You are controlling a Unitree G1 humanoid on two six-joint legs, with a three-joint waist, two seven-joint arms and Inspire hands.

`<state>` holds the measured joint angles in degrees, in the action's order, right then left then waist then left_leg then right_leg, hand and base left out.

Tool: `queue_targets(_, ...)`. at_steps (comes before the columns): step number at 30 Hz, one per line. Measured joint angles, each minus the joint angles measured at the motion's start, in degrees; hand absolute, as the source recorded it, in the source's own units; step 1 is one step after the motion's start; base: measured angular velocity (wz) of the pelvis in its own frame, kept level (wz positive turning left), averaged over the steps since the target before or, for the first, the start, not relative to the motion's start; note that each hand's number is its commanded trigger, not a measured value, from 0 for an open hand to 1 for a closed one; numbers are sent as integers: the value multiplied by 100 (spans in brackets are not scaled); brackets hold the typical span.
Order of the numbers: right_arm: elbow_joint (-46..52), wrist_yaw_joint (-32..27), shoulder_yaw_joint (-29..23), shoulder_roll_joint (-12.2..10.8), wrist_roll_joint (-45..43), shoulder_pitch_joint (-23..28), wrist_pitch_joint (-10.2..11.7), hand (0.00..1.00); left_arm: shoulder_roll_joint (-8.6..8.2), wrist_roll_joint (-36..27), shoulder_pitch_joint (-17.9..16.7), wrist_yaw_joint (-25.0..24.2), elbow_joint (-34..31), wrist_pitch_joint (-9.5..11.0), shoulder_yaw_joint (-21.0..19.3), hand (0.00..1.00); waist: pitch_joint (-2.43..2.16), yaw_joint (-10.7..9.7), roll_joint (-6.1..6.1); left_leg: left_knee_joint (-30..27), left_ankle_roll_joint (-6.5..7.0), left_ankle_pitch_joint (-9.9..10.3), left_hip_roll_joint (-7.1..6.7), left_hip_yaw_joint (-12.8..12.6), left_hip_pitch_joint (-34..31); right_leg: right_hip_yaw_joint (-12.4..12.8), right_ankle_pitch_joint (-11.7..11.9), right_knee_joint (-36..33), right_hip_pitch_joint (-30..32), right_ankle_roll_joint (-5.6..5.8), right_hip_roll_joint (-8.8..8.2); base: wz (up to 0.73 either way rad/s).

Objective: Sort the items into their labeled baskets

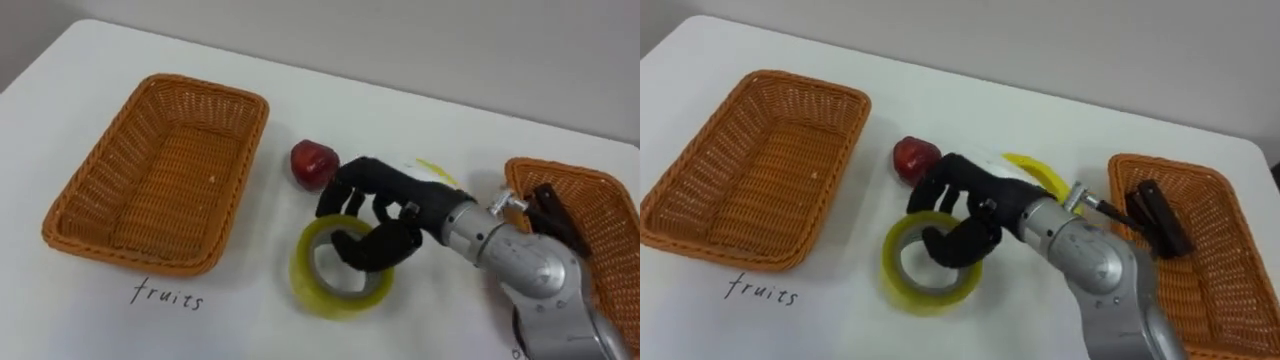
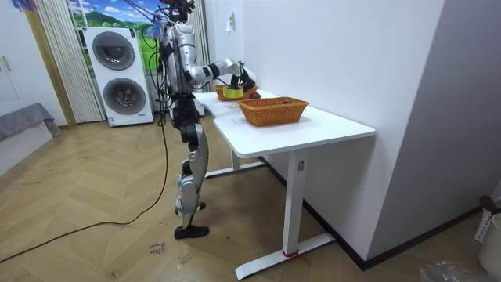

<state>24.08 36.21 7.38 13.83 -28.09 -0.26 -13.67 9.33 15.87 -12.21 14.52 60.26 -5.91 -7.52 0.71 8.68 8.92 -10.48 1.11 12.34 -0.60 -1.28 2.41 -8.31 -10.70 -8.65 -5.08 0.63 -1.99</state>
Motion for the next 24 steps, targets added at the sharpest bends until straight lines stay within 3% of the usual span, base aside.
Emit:
queue_targets(3,104,-145,-331,0,74,181,0,100,-4,4,-54,31,67,0,-77,0,-37,-106,-67,3,0,0,1,-30,30,31,2,-4,-19,3,-1,-6)
queue_targets(7,106,-478,-597,-2,298,206,10,100,-22,-13,-145,113,70,0,-89,0,-36,-222,-171,-3,0,0,20,-63,79,31,2,-13,-53,1,13,-3)
queue_targets(10,106,-828,-762,0,696,221,119,100,-61,-12,-161,151,136,13,-146,0,-62,-266,-235,18,-1,0,38,-91,137,31,9,-23,-94,-9,25,-3)
queue_targets(11,107,-947,-833,-2,834,243,189,100,-82,-12,-171,188,172,20,-168,0,-96,-283,-234,22,-1,0,39,-91,146,31,9,-28,-101,-10,27,0)
queue_targets(14,106,-1333,-962,-3,1147,262,246,100,-121,-20,-283,294,173,55,-174,0,-119,-403,-187,16,-5,-3,52,-113,157,29,11,-47,-107,-11,31,0)
queue_targets(18,89,-1904,-1211,-21,1411,363,275,100,-186,-12,-365,308,172,54,-242,0,-101,-426,-158,36,-3,3,87,-170,233,31,19,-44,-154,-10,30,-7)
queue_targets(24,79,-2764,-1518,-33,1921,463,373,100,-197,-12,-417,346,160,56,-252,0,-71,-506,-212,57,-3,3,74,-173,234,38,26,-41,-142,-9,39,1)
